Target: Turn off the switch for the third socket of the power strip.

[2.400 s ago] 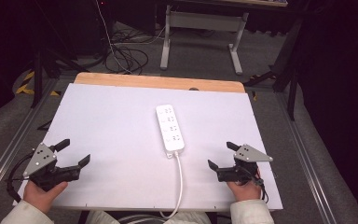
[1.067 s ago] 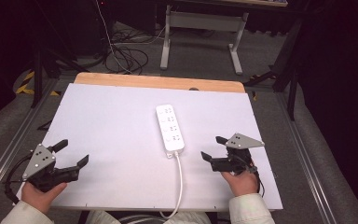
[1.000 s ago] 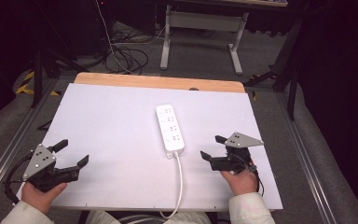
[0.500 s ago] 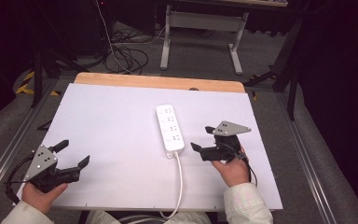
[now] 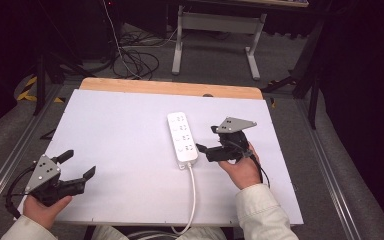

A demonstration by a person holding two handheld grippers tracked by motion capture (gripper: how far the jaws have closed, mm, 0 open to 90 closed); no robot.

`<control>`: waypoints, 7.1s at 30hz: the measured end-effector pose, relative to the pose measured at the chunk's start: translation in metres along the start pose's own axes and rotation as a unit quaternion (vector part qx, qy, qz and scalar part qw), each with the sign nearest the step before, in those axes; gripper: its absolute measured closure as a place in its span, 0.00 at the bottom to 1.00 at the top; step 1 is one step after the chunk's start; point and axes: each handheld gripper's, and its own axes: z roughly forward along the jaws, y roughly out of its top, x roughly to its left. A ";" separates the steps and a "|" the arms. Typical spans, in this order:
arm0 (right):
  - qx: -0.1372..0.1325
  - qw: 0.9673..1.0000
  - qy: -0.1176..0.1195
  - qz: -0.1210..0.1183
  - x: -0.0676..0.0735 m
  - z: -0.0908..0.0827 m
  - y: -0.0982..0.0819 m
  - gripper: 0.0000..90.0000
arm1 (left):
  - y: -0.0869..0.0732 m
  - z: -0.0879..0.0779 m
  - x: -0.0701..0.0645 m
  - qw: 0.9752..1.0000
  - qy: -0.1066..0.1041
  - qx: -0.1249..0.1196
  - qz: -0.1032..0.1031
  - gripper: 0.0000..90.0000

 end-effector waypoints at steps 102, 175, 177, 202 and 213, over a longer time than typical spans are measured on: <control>0.106 0.990 -0.049 0.080 -0.017 0.169 0.017 1.00 | -0.004 -0.006 0.004 1.000 -0.006 0.000 -0.016 0.18; 0.076 0.990 -0.030 0.112 -0.006 0.135 0.045 1.00 | -0.004 -0.004 0.005 1.000 -0.011 0.008 -0.025 0.18; 0.075 0.991 -0.028 0.112 -0.006 0.133 0.046 1.00 | -0.004 -0.003 0.006 1.000 -0.010 0.007 -0.025 0.18; -0.005 0.997 -0.022 0.067 0.002 0.056 0.040 0.77 | -0.004 -0.003 0.007 0.999 -0.011 0.007 -0.035 0.18; -0.043 0.997 -0.020 0.055 0.009 0.007 0.017 0.56 | -0.001 -0.005 0.006 0.998 -0.025 0.024 -0.047 0.18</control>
